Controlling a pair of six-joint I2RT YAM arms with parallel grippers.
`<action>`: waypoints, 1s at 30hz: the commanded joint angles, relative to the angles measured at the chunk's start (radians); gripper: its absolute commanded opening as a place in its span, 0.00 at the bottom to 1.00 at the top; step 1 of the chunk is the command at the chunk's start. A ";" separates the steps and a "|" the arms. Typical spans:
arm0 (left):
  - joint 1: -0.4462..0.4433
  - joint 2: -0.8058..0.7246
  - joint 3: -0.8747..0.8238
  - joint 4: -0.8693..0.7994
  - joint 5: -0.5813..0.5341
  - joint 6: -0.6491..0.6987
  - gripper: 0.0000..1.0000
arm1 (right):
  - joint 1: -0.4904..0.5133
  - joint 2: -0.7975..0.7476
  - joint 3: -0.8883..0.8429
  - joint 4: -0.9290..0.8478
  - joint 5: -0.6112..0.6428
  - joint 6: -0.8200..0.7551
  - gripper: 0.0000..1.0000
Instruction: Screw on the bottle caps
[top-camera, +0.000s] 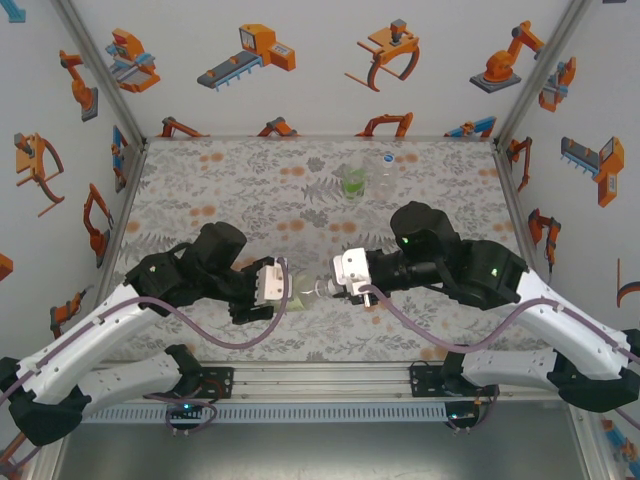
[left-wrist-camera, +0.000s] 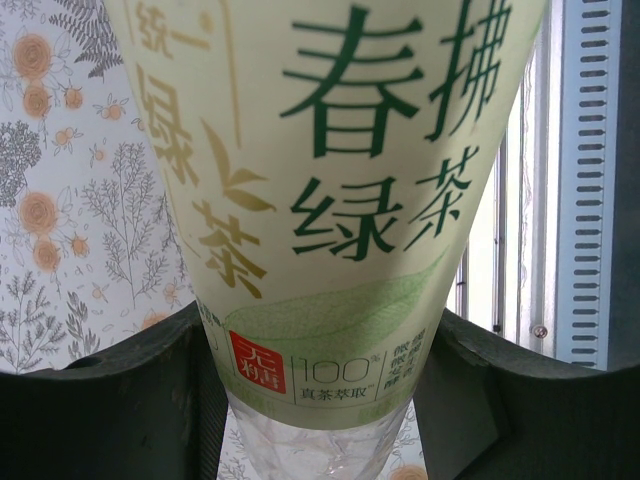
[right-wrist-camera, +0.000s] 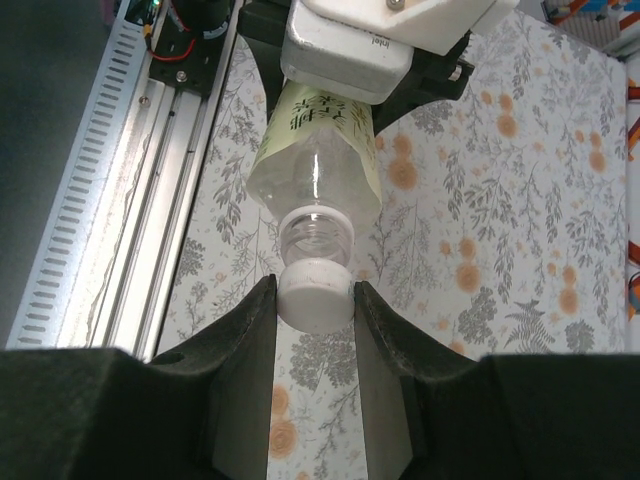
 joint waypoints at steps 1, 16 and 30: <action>-0.009 -0.003 0.035 -0.013 0.036 0.029 0.00 | 0.001 0.003 -0.007 0.039 -0.046 -0.038 0.00; -0.018 -0.016 0.040 0.012 0.062 0.004 0.00 | 0.018 0.013 -0.029 0.088 -0.098 -0.037 0.00; -0.020 -0.025 0.056 0.015 0.151 -0.008 0.00 | 0.051 0.031 -0.003 0.006 -0.087 -0.198 0.00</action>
